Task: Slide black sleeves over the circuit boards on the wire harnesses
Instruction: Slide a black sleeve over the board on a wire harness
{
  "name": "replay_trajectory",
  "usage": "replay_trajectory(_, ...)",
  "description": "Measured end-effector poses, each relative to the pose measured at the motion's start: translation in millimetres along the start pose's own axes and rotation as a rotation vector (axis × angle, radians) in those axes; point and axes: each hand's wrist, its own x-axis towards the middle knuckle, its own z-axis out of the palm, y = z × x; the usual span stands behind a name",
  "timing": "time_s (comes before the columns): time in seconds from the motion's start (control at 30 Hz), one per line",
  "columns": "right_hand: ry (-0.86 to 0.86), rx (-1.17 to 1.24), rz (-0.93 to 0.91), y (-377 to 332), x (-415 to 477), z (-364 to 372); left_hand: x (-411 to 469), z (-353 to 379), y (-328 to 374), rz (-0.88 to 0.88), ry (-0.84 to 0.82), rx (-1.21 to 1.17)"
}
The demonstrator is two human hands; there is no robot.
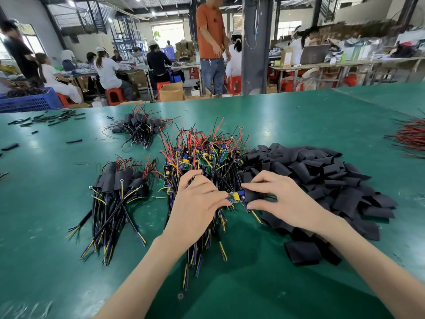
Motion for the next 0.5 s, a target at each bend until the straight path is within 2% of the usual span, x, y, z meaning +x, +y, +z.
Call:
replay_trajectory(0.17,-0.021,0.072,0.059,-2.0,-0.5,-3.0,-0.7,-0.3,-0.7,0.012,0.005,-0.003)
replay_trajectory(0.3,0.025,0.006,-0.004,-5.5,-1.0,-0.2,-2.3,0.5,-1.6,0.006,-0.018,0.017)
replay_trajectory(0.5,-0.01,-0.045,-0.099,-7.2,-2.5,8.9,-2.7,2.9,2.1,0.04,-0.035,0.041)
